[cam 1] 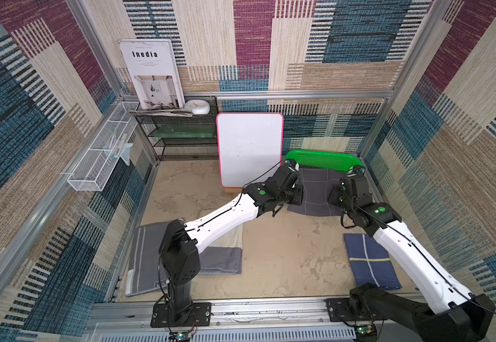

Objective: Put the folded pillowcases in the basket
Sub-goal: Place the pillowcase in the basket.

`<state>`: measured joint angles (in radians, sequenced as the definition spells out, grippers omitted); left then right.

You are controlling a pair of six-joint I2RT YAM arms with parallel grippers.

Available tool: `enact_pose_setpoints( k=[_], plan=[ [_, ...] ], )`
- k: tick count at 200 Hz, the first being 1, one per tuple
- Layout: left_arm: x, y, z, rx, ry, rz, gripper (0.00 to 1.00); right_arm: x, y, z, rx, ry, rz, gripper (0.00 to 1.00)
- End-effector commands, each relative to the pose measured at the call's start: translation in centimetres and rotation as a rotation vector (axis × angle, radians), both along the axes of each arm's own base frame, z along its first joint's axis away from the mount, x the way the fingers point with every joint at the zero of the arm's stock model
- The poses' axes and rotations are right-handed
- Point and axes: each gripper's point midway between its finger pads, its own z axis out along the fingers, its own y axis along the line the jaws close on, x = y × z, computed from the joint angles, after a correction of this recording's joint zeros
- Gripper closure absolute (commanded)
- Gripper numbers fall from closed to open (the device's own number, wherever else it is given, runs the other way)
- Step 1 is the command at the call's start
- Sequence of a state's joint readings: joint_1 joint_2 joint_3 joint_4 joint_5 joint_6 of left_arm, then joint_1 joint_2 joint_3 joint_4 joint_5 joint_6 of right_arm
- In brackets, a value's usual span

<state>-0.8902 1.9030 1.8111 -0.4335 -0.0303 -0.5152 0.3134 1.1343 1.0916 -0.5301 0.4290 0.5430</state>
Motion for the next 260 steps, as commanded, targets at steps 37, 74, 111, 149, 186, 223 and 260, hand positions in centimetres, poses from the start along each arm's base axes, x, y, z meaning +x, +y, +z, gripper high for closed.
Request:
enact_pose_setpoints(
  k=[37,74,111,149,186,223,260],
  plan=[
    [4.5,-4.8,0.0,0.087,-0.124,-0.114,1.0,6.4,-1.8,2.1,0.041,-0.12,0.017,1.0],
    [7.9,-7.3,-1.1,0.081,-0.167,-0.131,1.0,10.0,-3.0,0.7,0.059,-0.115,0.009,1.0],
    [12.2,-6.8,-3.2,0.047,-0.184,-0.004,1.0,13.0,-4.3,-1.1,0.054,-0.098,0.01,1.0],
    [15.6,-7.2,-4.5,-0.059,-0.203,-0.005,1.0,15.3,-4.6,-3.5,0.066,-0.055,0.007,1.0],
    [16.7,-8.4,-5.1,-0.098,-0.27,-0.067,1.0,16.5,-4.9,-5.6,0.069,-0.021,0.007,1.0],
    [17.1,-8.6,-7.7,-0.069,-0.26,-0.078,1.0,17.0,-5.7,-7.5,0.055,0.013,-0.017,1.0],
    [17.5,-8.5,-10.0,-0.047,-0.232,-0.053,1.0,17.5,-6.0,-9.9,0.07,0.067,-0.019,1.0]
  ],
)
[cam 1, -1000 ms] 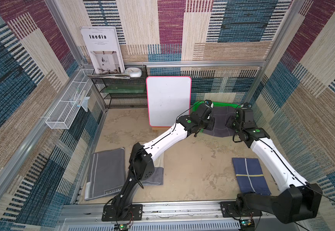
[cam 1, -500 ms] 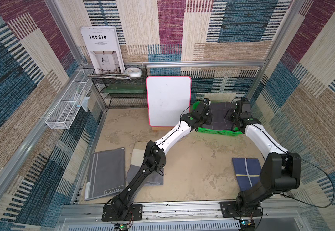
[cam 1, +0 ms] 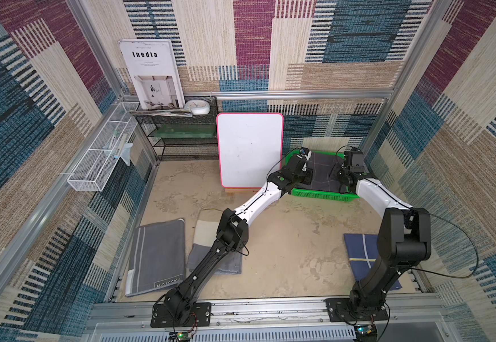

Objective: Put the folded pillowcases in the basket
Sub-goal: Place the pillowcase in the basket.

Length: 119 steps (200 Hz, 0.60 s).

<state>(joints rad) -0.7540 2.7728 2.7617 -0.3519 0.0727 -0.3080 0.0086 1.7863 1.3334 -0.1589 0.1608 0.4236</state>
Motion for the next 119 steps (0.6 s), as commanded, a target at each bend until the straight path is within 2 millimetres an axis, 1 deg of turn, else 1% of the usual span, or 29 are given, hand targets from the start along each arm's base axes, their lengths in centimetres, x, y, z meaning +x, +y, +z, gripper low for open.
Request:
enact_pose_setpoints(
  k=[1,36,48,55,65,75,83,87,92,96,104,111,119],
  plan=[
    [0.3,-0.4,-0.1,-0.013,-0.024,0.003,1.0,0.8,0.0,-0.1,0.005,-0.012,0.004,1.0],
    [0.6,-0.4,-1.2,-0.006,-0.021,0.004,0.99,0.9,-0.6,-1.2,-0.006,0.018,-0.018,1.0],
    [0.5,-0.4,-1.4,-0.003,-0.017,0.006,0.97,0.9,-0.7,-1.6,-0.009,0.025,-0.019,1.0],
    [0.6,-0.3,-1.4,-0.003,-0.014,0.007,0.93,0.9,-0.6,-1.9,-0.008,0.031,-0.019,1.0],
    [0.5,-0.4,-1.4,-0.007,-0.012,0.004,0.87,1.0,-0.6,-2.2,0.0,0.043,-0.018,0.91],
    [0.4,-0.5,-1.3,-0.014,-0.012,-0.003,0.84,1.3,0.1,-2.2,0.024,0.044,0.01,0.82],
    [0.4,-0.6,-1.0,-0.022,-0.018,-0.005,0.79,1.5,0.8,-2.2,0.046,0.051,0.045,0.7],
    [0.4,-0.6,-0.9,-0.025,-0.018,-0.004,0.74,1.6,0.9,-2.1,0.05,0.058,0.051,0.65],
    [0.5,-0.6,-0.7,-0.031,-0.019,-0.003,0.65,1.7,0.9,-2.1,0.055,0.064,0.05,0.61],
    [0.5,-0.7,-0.6,-0.034,-0.021,-0.002,0.58,1.6,0.9,-2.2,0.059,0.069,0.045,0.58],
    [0.4,-0.8,-0.2,-0.041,-0.026,-0.006,0.46,1.6,0.5,-2.2,0.048,0.078,0.024,0.54],
    [0.3,-0.8,0.1,-0.042,-0.028,-0.008,0.41,1.3,0.0,-2.2,0.031,0.087,0.0,0.51],
    [0.3,-0.8,0.4,-0.042,-0.032,-0.012,0.37,1.1,-0.4,-1.9,0.013,0.088,-0.021,0.47]
  ],
)
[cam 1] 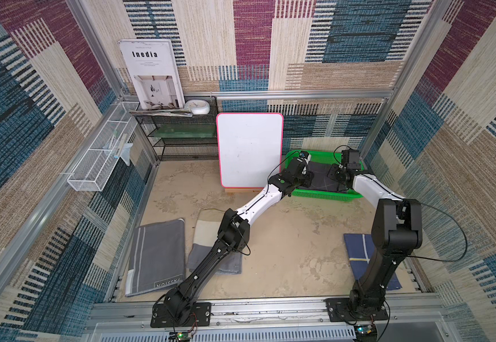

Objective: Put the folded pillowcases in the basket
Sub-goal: Place the pillowcase in the basket, then adjust the pillowcase in the basket.

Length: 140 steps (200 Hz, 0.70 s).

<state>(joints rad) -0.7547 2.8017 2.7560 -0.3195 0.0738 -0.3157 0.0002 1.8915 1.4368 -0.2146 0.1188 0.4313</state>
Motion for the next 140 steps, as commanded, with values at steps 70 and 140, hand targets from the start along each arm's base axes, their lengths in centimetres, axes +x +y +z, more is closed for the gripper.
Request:
enact_pose_setpoints(
  k=[70,140],
  plan=[
    [-1.1,0.7,6.0,-0.017,-0.047,-0.001,0.21,-3.1,-1.3,4.1,-0.018,-0.106,-0.081,0.37],
    [-6.6,2.8,10.0,0.04,0.001,-0.048,0.14,0.4,-2.5,-0.4,-0.03,0.036,-0.063,0.36]
  ],
)
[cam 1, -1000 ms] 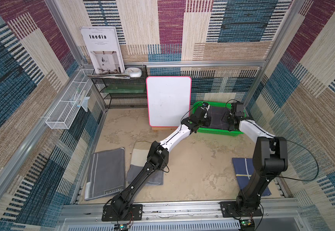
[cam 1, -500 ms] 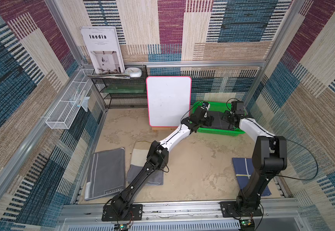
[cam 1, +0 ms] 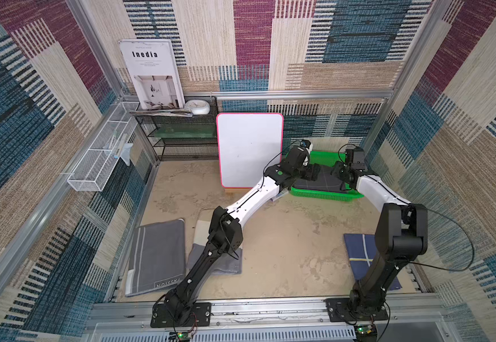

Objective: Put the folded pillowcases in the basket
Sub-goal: Adjust the pillowcase in the basket.

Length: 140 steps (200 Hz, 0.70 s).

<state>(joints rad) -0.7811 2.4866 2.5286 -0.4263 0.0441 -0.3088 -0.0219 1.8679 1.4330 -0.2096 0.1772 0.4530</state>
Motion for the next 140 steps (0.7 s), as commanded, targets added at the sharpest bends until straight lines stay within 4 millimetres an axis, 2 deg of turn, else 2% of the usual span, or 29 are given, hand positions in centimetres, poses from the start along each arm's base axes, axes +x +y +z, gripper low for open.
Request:
enact_pose_setpoints(
  k=[1,6,22,64,101,125,140],
  plan=[
    [-2.4,0.5,1.1,0.011,-0.001,-0.051,0.14,0.7,-0.4,-1.7,-0.005,0.066,0.017,0.36],
    [-3.0,0.4,1.6,0.001,-0.011,-0.07,0.14,0.9,-0.6,-1.9,-0.007,0.072,0.014,0.36],
    [-4.4,1.1,1.3,0.007,-0.016,-0.083,0.12,1.6,-1.1,-2.6,-0.005,0.081,0.014,0.36],
    [-6.5,3.6,1.4,-0.003,-0.035,-0.072,0.08,3.3,-2.0,-5.7,-0.003,0.149,0.018,0.38],
    [-7.2,5.2,-0.5,0.017,-0.021,-0.052,0.08,4.4,-1.9,-7.0,-0.02,0.153,0.072,0.41],
    [-7.5,5.5,-1.6,0.025,-0.001,-0.047,0.08,4.9,-1.5,-7.8,-0.011,0.166,0.103,0.48],
    [-7.6,5.9,-1.9,0.029,0.005,-0.041,0.08,5.1,-1.4,-8.1,-0.009,0.182,0.111,0.64]
  ],
)
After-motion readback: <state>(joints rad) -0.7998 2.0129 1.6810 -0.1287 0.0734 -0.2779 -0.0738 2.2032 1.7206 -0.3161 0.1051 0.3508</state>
